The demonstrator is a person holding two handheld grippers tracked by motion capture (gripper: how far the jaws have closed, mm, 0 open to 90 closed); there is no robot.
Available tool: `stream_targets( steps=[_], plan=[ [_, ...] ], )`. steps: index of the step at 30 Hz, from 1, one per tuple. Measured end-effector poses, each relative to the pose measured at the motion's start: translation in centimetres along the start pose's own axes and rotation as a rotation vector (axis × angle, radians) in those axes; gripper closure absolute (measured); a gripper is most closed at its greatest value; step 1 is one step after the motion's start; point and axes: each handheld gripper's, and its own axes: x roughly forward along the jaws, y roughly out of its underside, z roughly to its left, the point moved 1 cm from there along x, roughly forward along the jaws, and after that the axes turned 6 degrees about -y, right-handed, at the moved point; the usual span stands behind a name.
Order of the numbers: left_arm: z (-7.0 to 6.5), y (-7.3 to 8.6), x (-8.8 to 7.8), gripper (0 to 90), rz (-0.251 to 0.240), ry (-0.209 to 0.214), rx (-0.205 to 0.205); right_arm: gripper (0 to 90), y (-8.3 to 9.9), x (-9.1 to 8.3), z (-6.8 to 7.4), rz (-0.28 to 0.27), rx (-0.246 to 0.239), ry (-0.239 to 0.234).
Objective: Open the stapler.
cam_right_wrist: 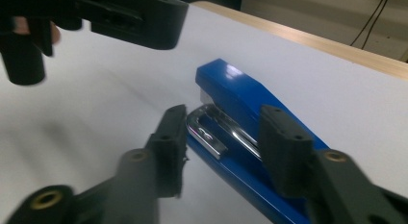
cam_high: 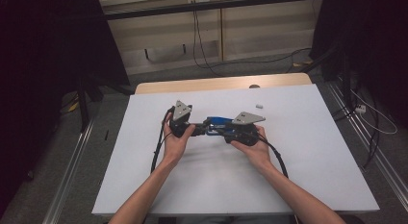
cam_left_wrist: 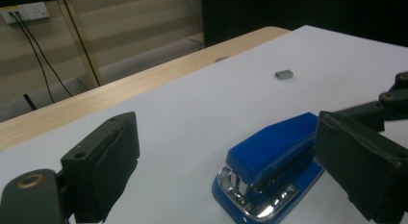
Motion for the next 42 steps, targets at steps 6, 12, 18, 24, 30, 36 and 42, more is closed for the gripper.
stream_targets(
  steps=[6,12,18,24,30,36,42],
  plan=[
    [-0.1,0.2,-0.1,8.8,0.039,-0.002,0.046,81.1,0.1,-0.1,-0.2,-0.020,0.003,0.004],
    [0.3,0.9,0.3,7.6,0.073,-0.016,0.045,90.0,0.1,0.0,0.0,-0.022,-0.007,-0.007],
    [0.3,1.2,0.5,7.7,0.094,-0.014,0.059,90.0,0.4,0.4,0.0,-0.004,0.006,-0.015],
    [0.3,1.6,0.6,27.9,0.117,0.025,0.051,90.0,0.4,0.5,0.0,0.003,0.020,-0.016],
    [0.1,1.8,0.6,43.8,0.112,0.033,0.026,90.0,0.4,1.0,0.1,0.020,0.026,-0.029],
    [0.0,2.0,0.7,58.9,0.122,0.035,0.004,90.0,0.3,1.3,-0.4,0.038,0.026,-0.012],
    [0.1,2.0,0.6,73.8,0.123,0.043,-0.003,90.0,0.1,1.8,-0.2,0.060,0.006,-0.002]
  ],
)
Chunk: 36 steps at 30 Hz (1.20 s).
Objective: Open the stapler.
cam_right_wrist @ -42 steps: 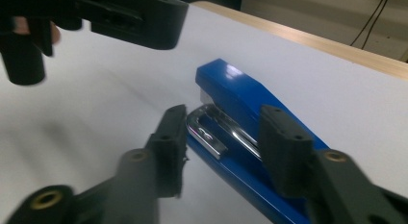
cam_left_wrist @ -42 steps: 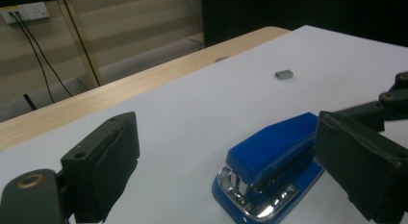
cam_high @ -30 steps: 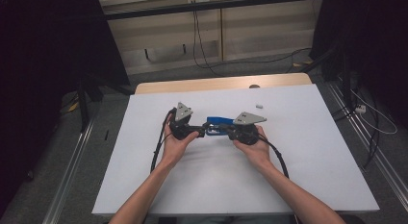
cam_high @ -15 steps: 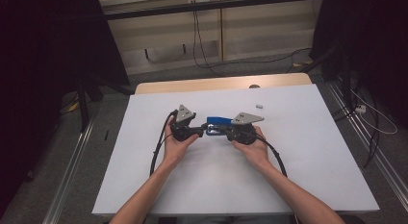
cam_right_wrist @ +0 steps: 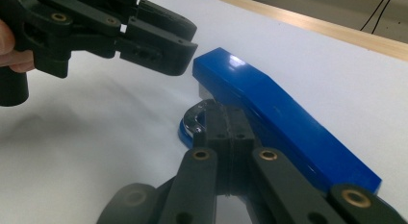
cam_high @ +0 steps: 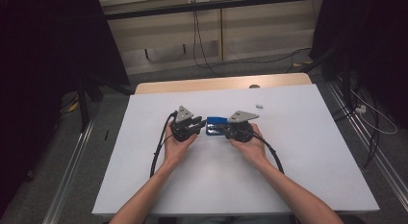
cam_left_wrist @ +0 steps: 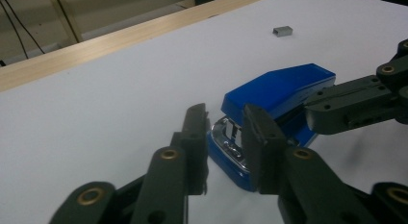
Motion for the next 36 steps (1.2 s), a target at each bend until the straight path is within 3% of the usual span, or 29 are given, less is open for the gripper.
stream_targets(
  steps=[8,17,25,28,36],
  plan=[
    [-0.1,0.4,0.2,90.0,0.036,0.021,-0.005,90.0,0.0,0.5,-0.1,0.040,-0.001,0.004],
    [-0.2,0.6,0.6,90.0,0.066,0.034,-0.022,90.0,0.3,0.4,-0.5,0.088,0.011,0.017],
    [-0.6,0.3,0.4,90.0,0.064,0.016,0.000,90.0,0.3,0.7,-0.7,0.116,0.012,0.022],
    [-0.5,0.4,0.5,90.0,0.068,0.020,-0.010,90.0,0.3,0.9,-0.6,0.144,0.005,0.025],
    [-0.4,1.1,1.1,90.0,0.088,0.020,-0.043,90.0,0.1,1.1,-0.8,0.149,0.027,0.019]
  ],
)
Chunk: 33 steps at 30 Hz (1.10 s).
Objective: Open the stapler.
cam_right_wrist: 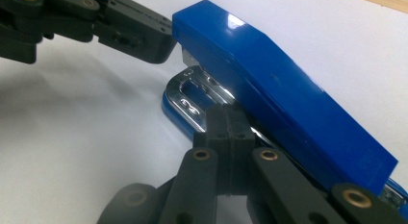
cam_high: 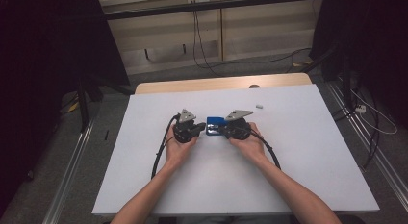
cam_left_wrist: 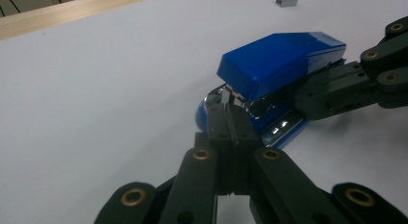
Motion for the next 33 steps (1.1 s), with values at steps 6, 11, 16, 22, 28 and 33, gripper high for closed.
stream_targets(
  steps=[6,11,16,22,28,33],
  plan=[
    [-0.58,-0.20,0.03,90.0,-0.004,-0.015,0.026,90.0,-0.05,0.04,-0.11,0.002,-0.003,-0.003],
    [-0.41,-0.13,0.20,90.0,-0.005,-0.016,0.033,90.0,-0.03,0.08,-0.05,0.000,-0.014,-0.002],
    [-0.29,-0.17,0.27,90.0,-0.012,-0.011,0.030,90.0,-0.05,0.11,-0.03,0.001,-0.028,0.001],
    [-0.27,-0.19,0.30,90.0,-0.014,-0.006,0.015,90.0,-0.10,0.11,-0.09,0.005,-0.039,-0.003],
    [-0.26,-0.21,0.31,90.0,-0.015,-0.008,0.020,90.0,-0.09,0.10,-0.12,0.005,-0.036,-0.004],
    [-0.27,-0.20,0.31,90.0,-0.019,-0.006,0.019,90.0,-0.07,0.10,-0.11,0.004,-0.035,-0.004]
  ],
)
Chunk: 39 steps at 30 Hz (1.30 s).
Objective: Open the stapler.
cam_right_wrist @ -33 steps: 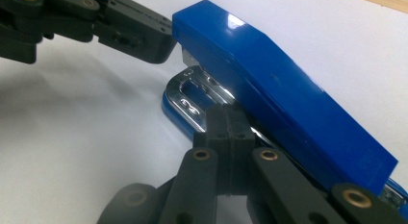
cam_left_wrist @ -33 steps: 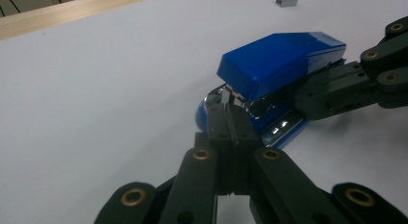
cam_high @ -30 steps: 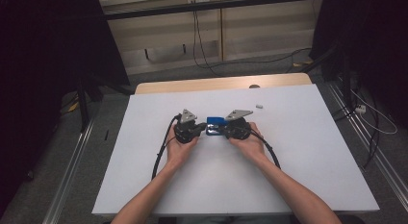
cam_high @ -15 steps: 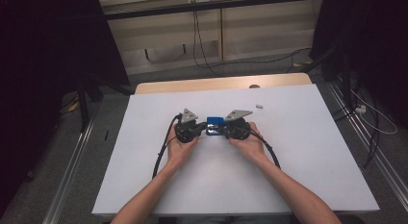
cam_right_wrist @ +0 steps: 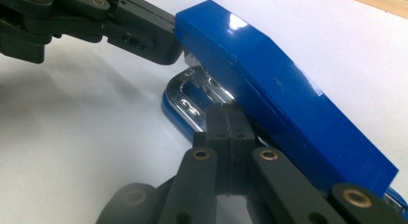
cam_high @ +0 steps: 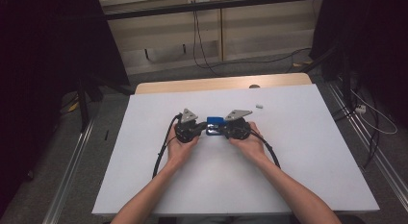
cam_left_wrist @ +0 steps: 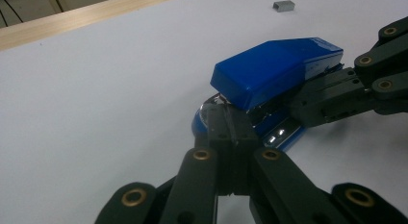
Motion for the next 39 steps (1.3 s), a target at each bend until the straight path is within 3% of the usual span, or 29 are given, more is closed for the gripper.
stream_targets(
  steps=[29,39],
  plan=[
    [0.0,-1.0,-0.5,90.0,-0.051,0.018,-0.001,90.0,0.0,0.0,0.2,-0.004,0.013,0.014],
    [-0.1,-1.4,-0.7,90.0,-0.072,0.023,-0.001,90.0,0.0,0.0,0.4,-0.002,-0.005,0.032]
  ],
)
